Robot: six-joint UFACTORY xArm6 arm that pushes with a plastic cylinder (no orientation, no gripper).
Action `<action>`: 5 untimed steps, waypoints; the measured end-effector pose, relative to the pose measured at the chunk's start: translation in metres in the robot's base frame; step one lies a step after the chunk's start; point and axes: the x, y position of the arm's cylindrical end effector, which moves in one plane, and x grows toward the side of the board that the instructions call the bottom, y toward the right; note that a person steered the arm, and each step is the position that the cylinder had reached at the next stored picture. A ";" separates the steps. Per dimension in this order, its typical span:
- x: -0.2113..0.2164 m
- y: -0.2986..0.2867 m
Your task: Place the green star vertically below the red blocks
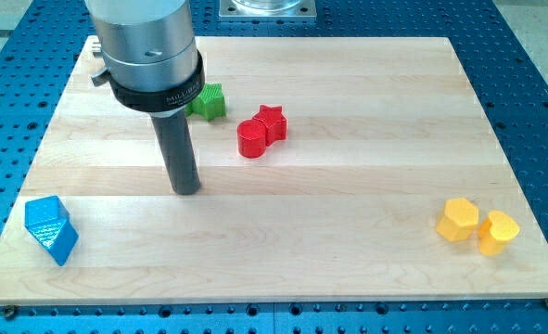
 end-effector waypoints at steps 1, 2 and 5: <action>0.000 0.000; 0.000 -0.035; -0.156 -0.105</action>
